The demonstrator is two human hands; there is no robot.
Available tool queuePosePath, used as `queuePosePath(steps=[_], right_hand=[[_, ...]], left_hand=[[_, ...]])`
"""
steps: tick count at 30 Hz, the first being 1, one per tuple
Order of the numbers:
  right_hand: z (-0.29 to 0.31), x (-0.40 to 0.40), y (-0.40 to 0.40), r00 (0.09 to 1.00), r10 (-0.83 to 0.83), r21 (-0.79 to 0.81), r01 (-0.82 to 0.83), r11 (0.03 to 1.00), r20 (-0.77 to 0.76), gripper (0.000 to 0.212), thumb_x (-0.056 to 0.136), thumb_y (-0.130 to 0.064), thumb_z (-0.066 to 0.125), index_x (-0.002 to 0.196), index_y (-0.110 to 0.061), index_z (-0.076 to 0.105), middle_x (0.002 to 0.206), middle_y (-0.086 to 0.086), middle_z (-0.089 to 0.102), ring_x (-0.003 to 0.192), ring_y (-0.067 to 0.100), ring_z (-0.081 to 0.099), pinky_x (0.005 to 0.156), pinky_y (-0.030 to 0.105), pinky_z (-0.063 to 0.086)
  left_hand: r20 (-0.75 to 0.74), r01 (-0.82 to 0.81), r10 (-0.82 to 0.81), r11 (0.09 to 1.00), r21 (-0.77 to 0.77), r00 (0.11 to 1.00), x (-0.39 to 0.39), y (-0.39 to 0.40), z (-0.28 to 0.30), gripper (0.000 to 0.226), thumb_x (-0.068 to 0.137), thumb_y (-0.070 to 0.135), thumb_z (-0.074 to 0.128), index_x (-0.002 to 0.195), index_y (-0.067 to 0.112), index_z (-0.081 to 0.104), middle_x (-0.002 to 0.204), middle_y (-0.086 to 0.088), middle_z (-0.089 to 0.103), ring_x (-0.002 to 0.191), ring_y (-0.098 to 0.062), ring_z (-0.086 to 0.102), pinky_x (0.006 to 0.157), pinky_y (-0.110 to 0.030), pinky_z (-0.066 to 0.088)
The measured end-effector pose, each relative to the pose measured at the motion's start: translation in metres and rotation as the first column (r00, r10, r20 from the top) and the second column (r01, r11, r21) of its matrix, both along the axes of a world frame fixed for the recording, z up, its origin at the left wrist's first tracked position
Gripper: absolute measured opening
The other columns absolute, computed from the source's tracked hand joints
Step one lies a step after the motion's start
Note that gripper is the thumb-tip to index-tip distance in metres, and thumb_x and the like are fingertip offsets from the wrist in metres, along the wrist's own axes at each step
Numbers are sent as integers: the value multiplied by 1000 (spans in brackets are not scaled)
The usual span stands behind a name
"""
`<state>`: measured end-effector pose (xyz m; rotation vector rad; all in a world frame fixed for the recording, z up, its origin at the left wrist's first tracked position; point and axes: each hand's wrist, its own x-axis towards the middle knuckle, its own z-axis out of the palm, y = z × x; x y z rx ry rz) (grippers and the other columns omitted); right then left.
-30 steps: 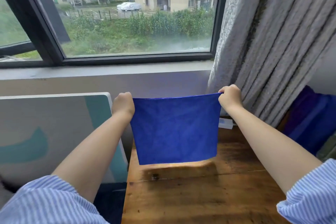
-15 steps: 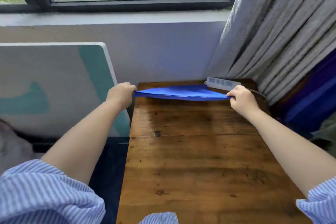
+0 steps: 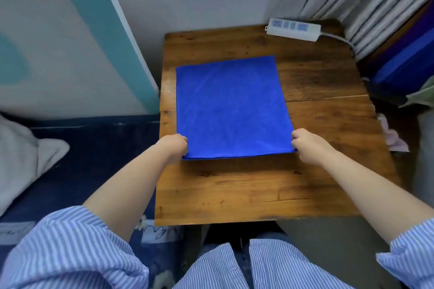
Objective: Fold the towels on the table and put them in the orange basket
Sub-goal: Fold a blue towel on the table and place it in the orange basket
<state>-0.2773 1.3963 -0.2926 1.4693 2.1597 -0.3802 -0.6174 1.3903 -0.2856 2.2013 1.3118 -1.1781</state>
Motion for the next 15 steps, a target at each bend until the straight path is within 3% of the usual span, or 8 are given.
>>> queuePosePath(steps=[5,9,13,15], right_hand=[[-16,8,-18,998,49,-34,-48,998,33,20,84,0,48,104,-1,54,118,11,43,99,30,53,81,32,46],[-27,10,-31,992,106,-101,-99,990,63,19,85,-3,46,103,-3,54,119,11,42,100,30,53,82,33,45],[-34,8,-39,973,210,-169,-193,967,96,25,85,-6,47,107,-5,57,120,9,44,112,25,44,84,31,43],[-33,4,-36,952,282,-201,-255,946,121,27,87,-19,50,110,-7,59,118,7,48,115,23,40,84,30,42]], left_hand=[[114,-19,15,999,35,993,-3,-30,-25,30,92,18,46,119,10,55,132,-6,46,125,-23,36,96,-33,45],[180,-49,44,998,24,983,-7,-53,-40,30,92,18,44,119,9,54,133,-6,42,125,-22,37,91,-29,42],[193,-30,32,999,-14,981,-8,-63,-46,31,93,25,44,117,10,56,130,-6,40,124,-22,35,87,-28,42],[166,-6,15,998,-55,986,-7,-62,-46,35,95,35,40,113,11,59,125,-6,44,120,-23,36,87,-30,41]])
